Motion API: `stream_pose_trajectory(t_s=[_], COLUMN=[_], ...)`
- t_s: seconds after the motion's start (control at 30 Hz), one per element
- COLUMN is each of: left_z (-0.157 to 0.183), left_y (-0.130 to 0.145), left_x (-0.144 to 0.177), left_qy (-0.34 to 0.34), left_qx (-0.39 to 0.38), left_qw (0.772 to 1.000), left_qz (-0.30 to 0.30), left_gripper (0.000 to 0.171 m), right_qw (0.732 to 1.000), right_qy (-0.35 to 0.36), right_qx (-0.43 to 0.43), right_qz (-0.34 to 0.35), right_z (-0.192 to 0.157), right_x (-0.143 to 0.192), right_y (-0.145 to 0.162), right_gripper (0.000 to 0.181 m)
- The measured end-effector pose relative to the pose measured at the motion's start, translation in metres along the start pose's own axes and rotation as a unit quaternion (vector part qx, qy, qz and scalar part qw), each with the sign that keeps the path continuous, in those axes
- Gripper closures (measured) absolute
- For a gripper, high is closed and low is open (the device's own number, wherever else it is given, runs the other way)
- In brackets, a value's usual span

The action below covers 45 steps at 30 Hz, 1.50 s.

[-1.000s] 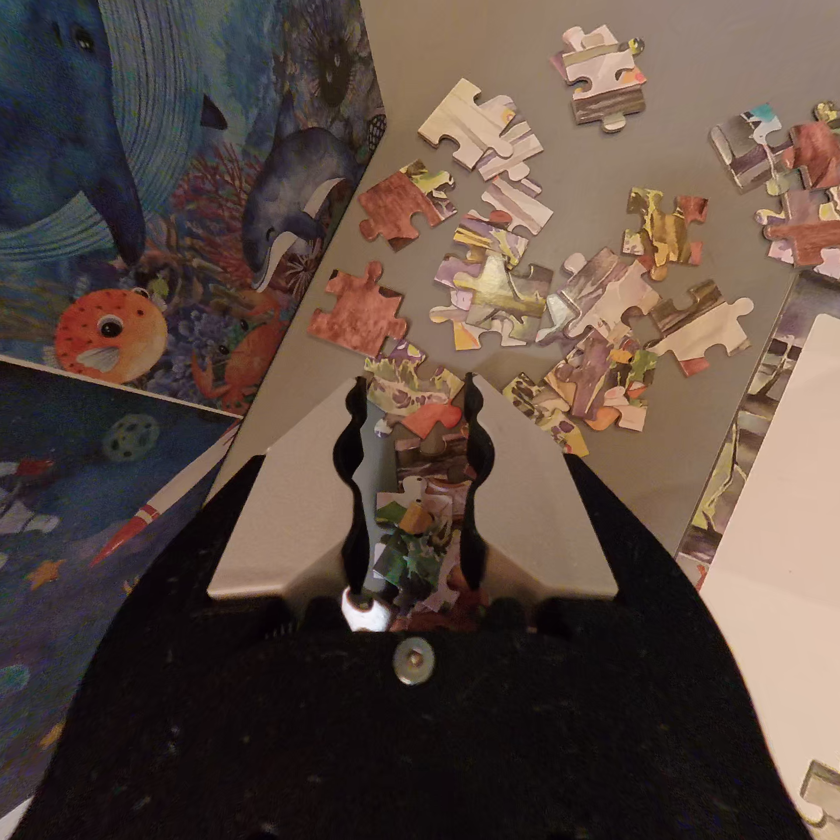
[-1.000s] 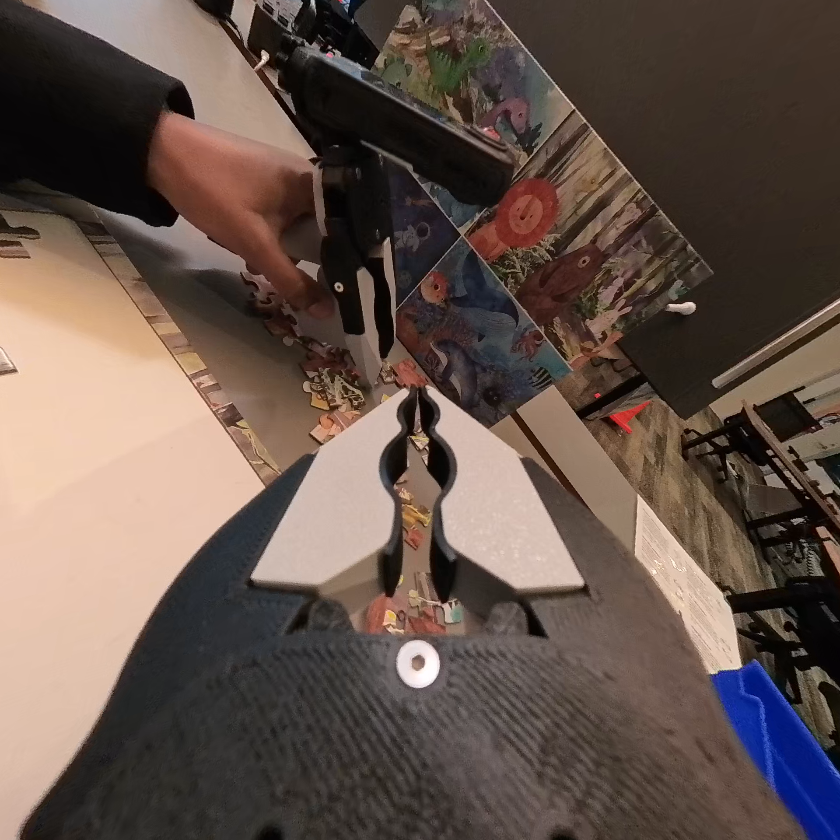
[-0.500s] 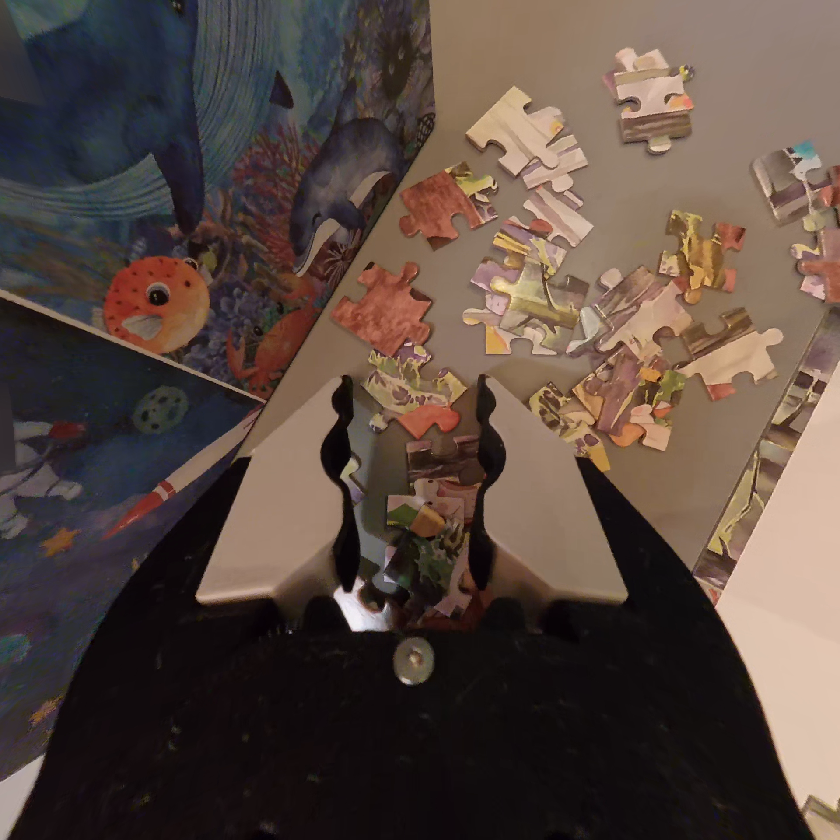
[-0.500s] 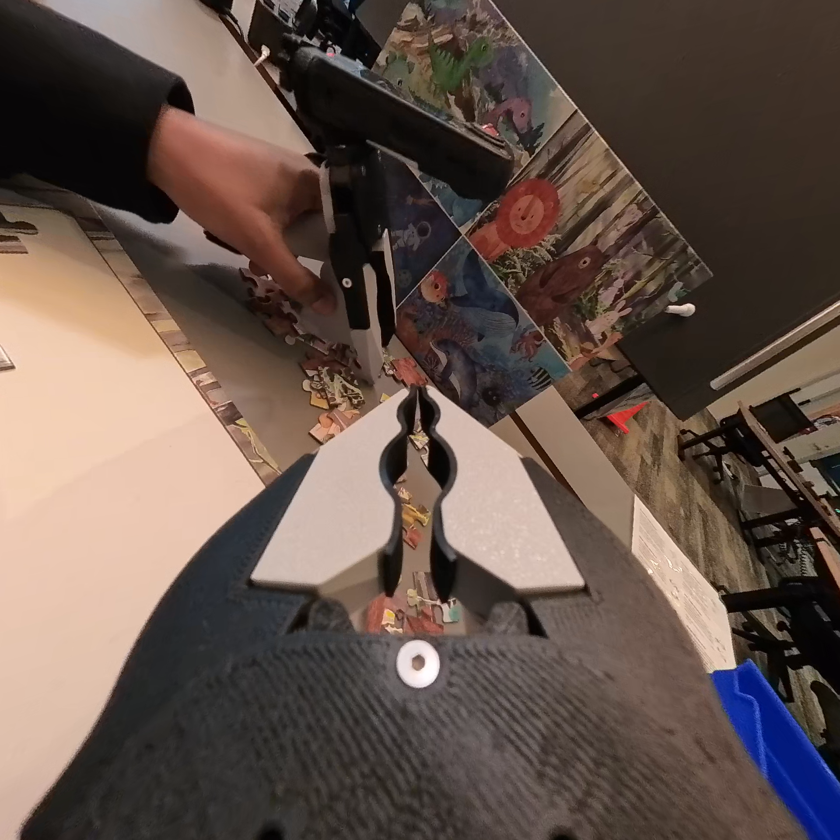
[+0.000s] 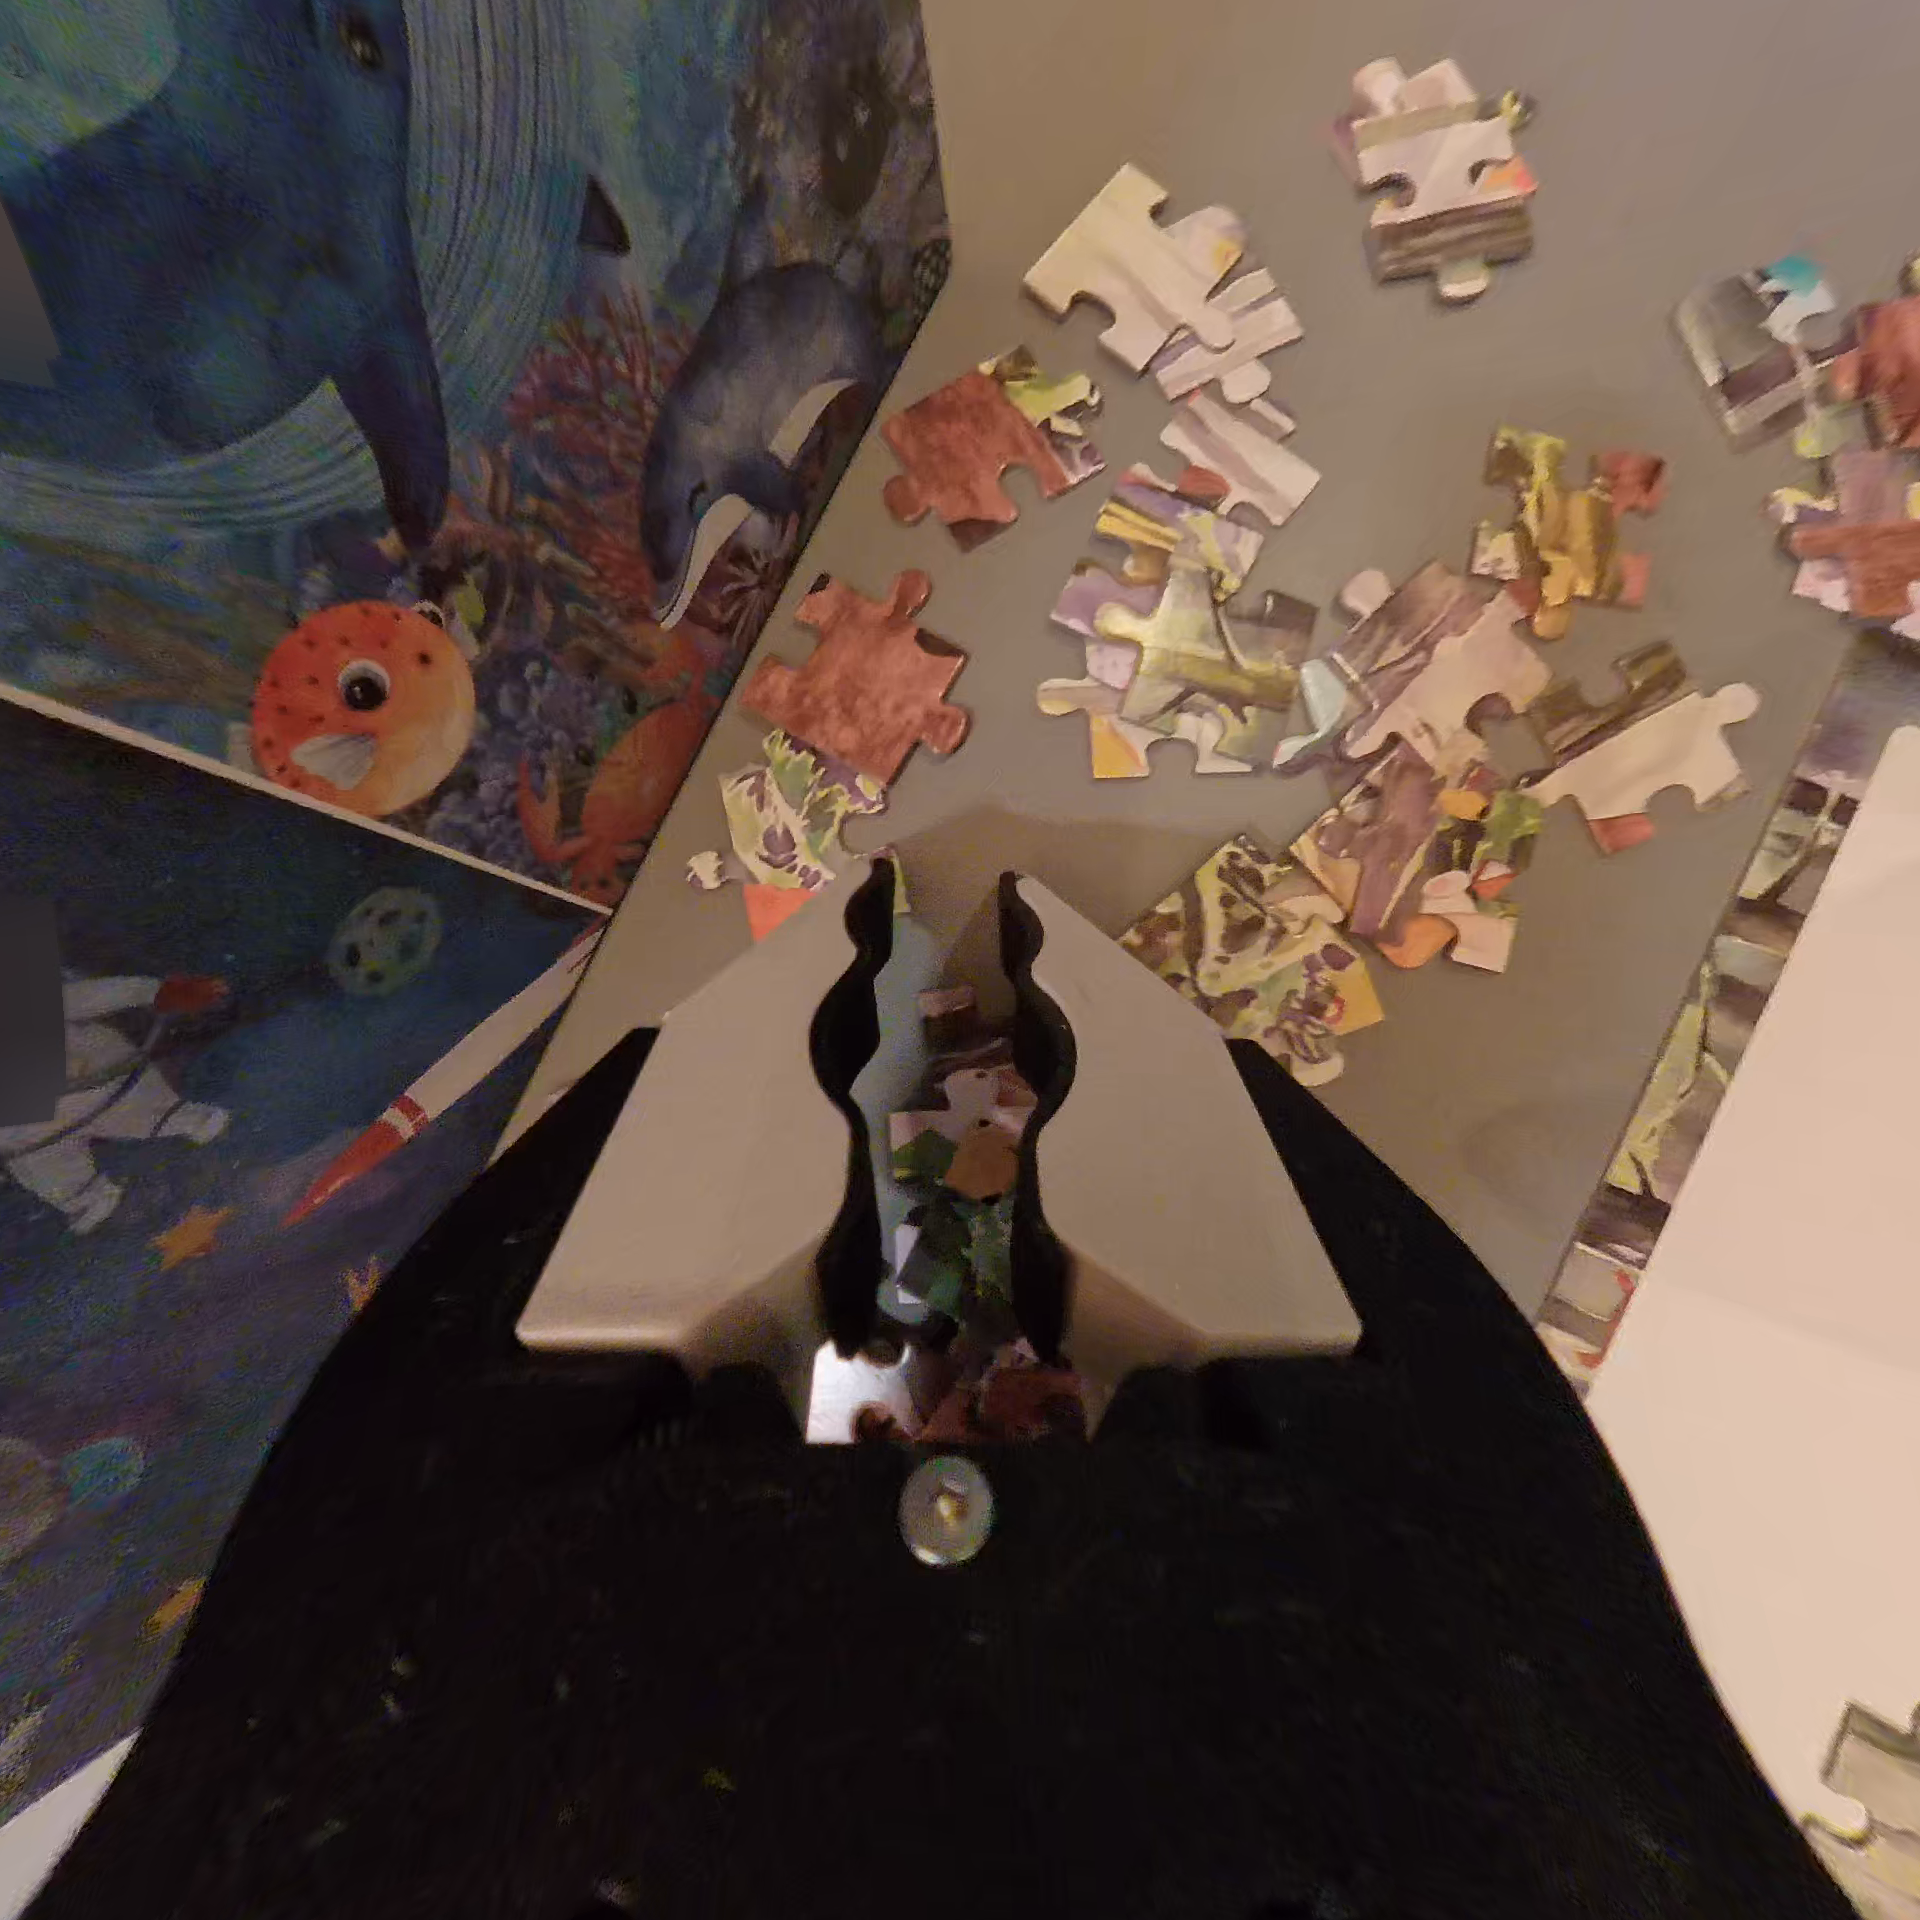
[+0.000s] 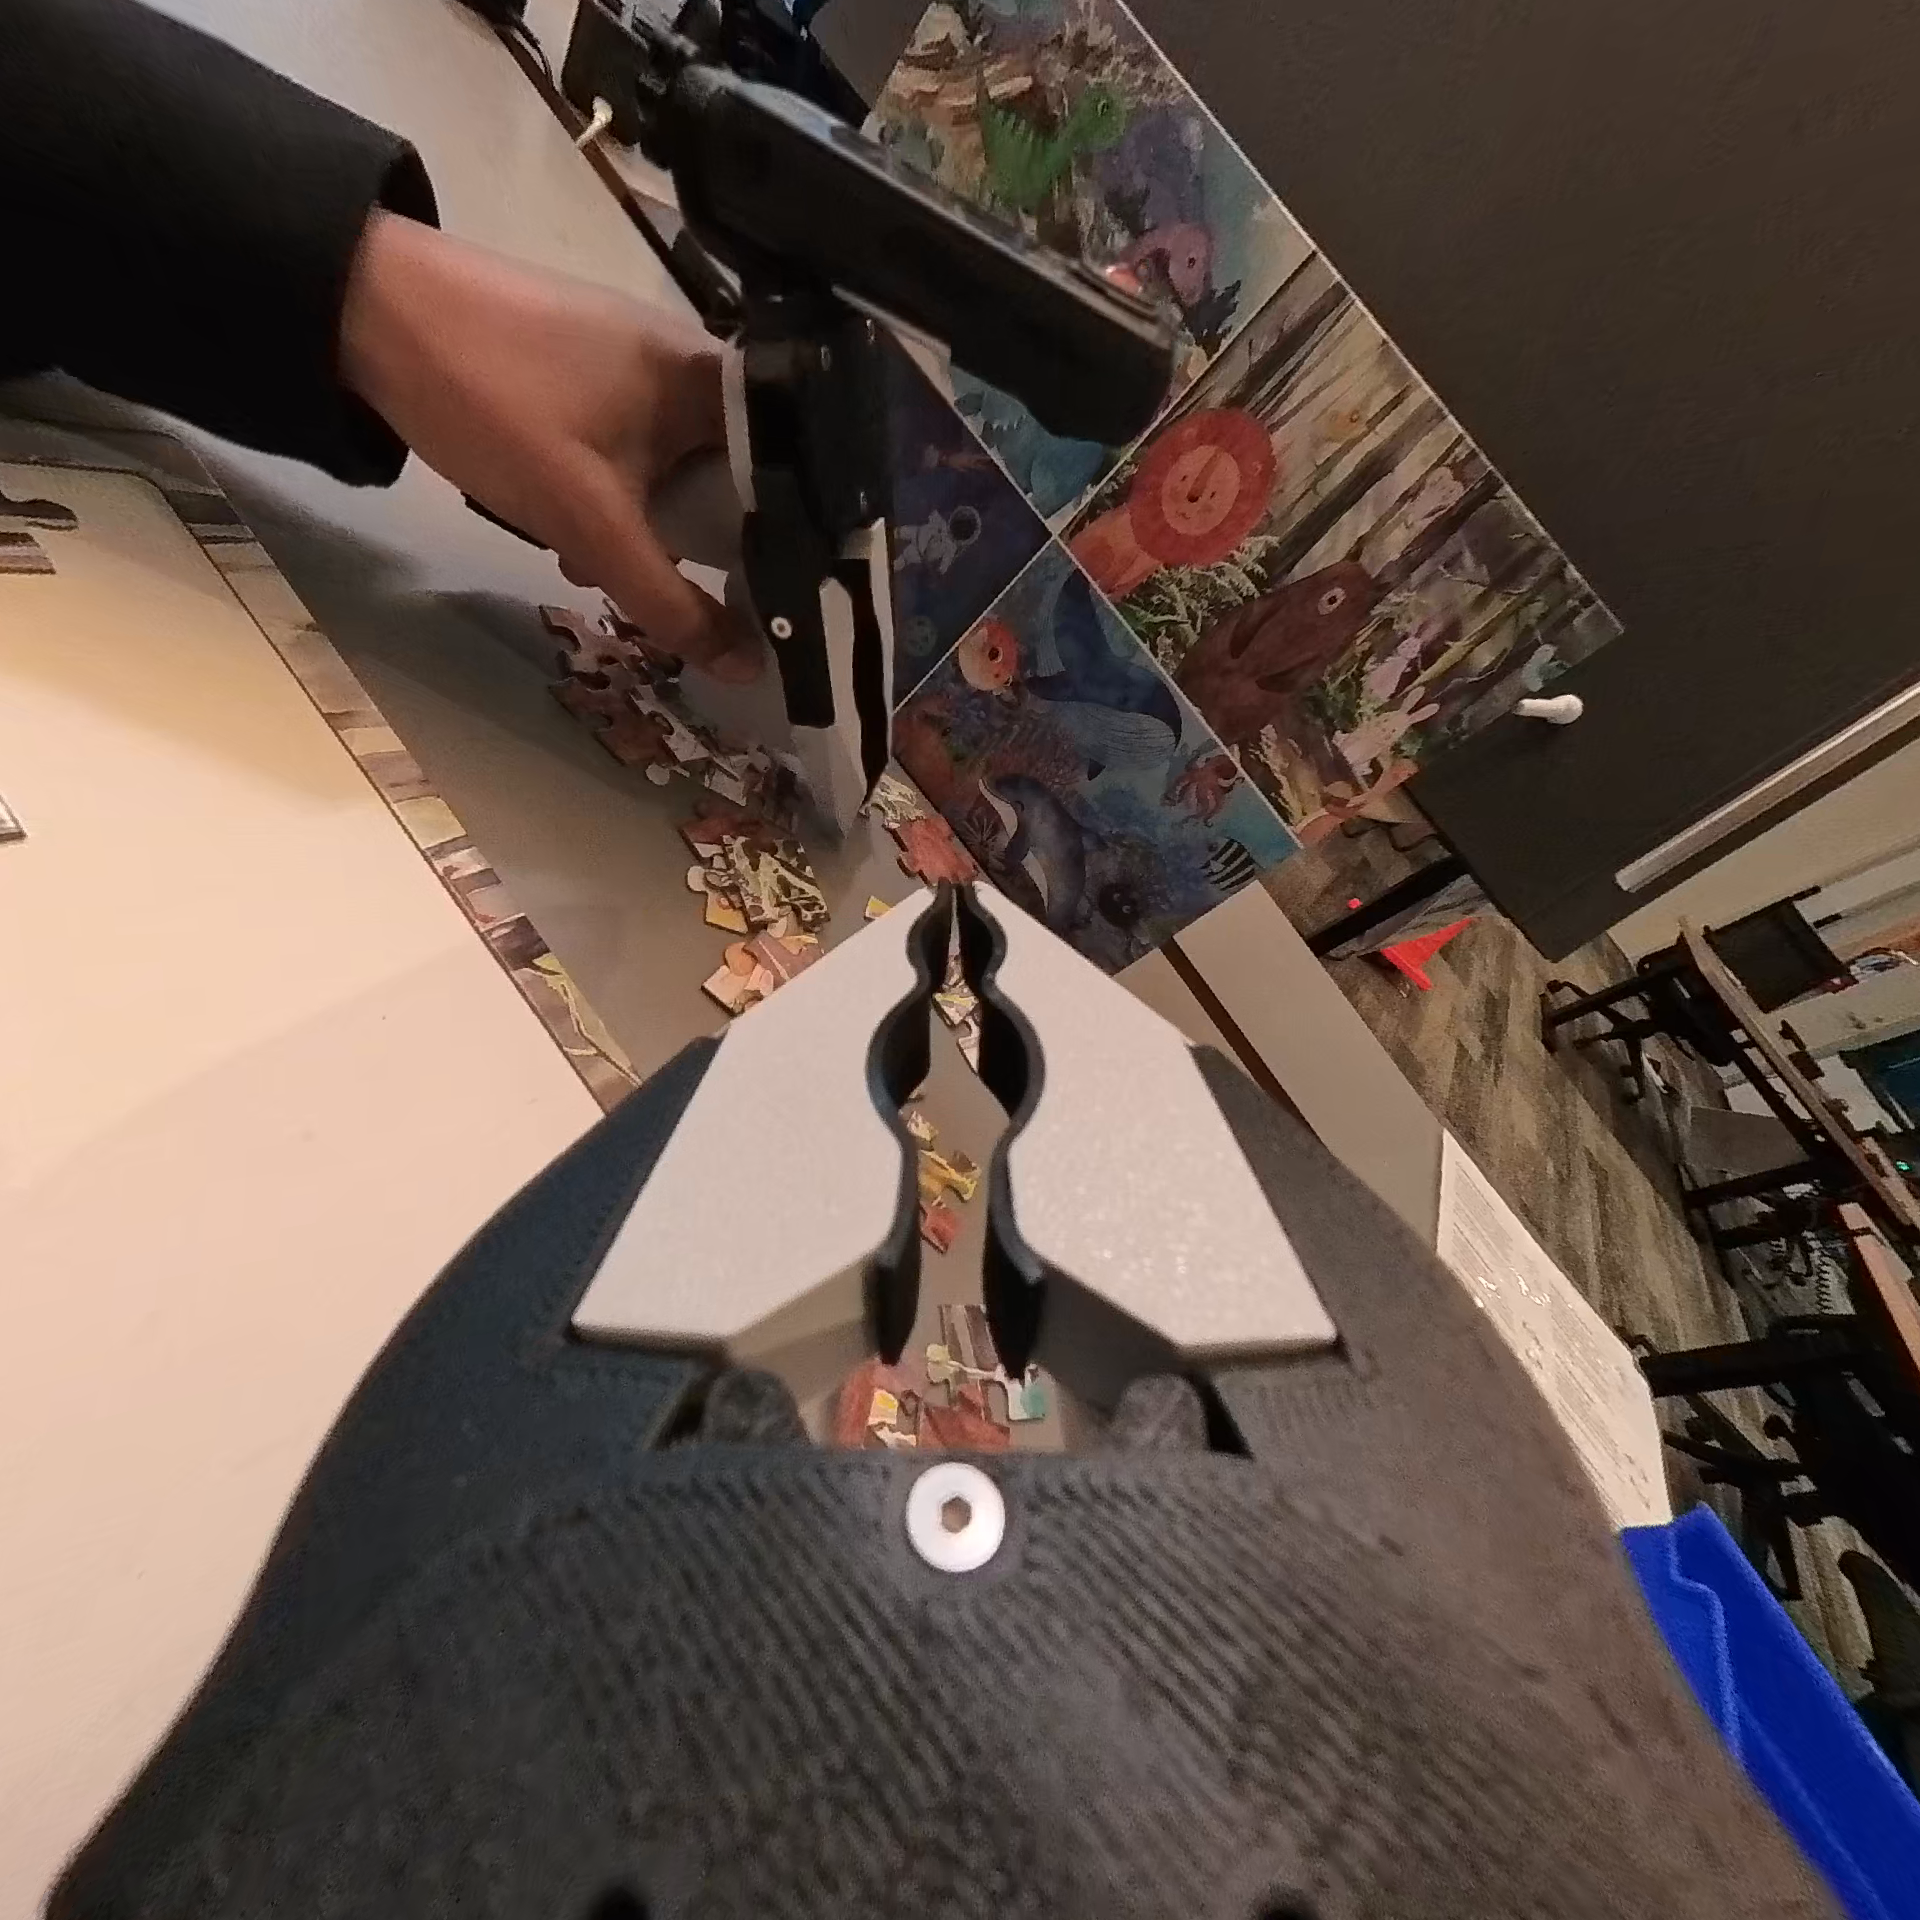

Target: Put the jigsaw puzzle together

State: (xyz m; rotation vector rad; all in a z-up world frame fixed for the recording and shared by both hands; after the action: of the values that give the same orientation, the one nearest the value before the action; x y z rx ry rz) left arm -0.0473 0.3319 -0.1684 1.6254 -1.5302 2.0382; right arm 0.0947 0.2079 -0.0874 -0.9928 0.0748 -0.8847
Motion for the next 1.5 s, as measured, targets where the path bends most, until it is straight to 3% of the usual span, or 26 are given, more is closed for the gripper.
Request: stream_pose_trajectory(t_s=[0.1,0.17,0.23,0.37,0.47,0.53,0.87,1.23,1.5], left_z=[-0.005,-0.011,-0.016,-0.023,-0.025,-0.025,-0.022,-0.015,0.012], left_y=[0.0,-0.003,-0.004,0.003,0.005,0.005,0.006,0.003,-0.015], left_x=[-0.001,0.0,0.0,-0.007,-0.005,-0.004,0.0,0.019,0.048], left_qy=[-0.019,-0.045,-0.062,-0.075,-0.061,-0.06,-0.045,0.017,0.165], left_qx=[0.009,0.023,0.048,0.075,0.088,0.082,0.059,0.071,0.115], left_qw=[1.0,0.998,0.996,0.994,0.994,0.995,0.997,0.997,0.98], left_qz=[0.01,0.029,0.046,0.022,0.017,0.009,-0.006,-0.033,0.005], left_gripper=[0.151,0.134,0.132,0.124,0.126,0.14,0.141,0.141,0.141], right_qw=[1.0,1.0,1.0,1.0,1.0,1.0,1.0,1.0,1.0], right_qy=[0.001,0.002,0.002,0.001,0.001,0.0,0.005,0.005,0.006], right_qx=[0.002,0.003,0.005,0.006,0.006,0.006,0.009,0.008,0.022], right_qz=[0.0,-0.001,-0.001,-0.002,-0.004,-0.005,-0.003,-0.006,-0.012], right_z=[0.0,0.0,0.0,-0.001,-0.001,-0.001,0.0,0.001,-0.002], right_x=[0.0,0.0,0.0,0.0,-0.001,-0.001,0.001,0.0,-0.004], right_y=[0.0,-0.001,-0.001,-0.001,0.0,0.001,-0.001,0.001,0.005], right_gripper=[0.181,0.181,0.181,0.181,0.181,0.181,0.181,0.181,0.17])
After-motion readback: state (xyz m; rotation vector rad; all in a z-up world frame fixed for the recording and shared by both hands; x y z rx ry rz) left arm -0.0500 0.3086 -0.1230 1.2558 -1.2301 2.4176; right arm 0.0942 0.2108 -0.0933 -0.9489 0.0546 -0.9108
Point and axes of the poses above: each gripper's, where its closed fingertips meet, x back along the fingers, y out of its underside, z = x × y across the jaws, the point moved 6 cm from there along x, back along the fingers, and after that the axes turned 6 degrees about -y, right-handed, at the moved point
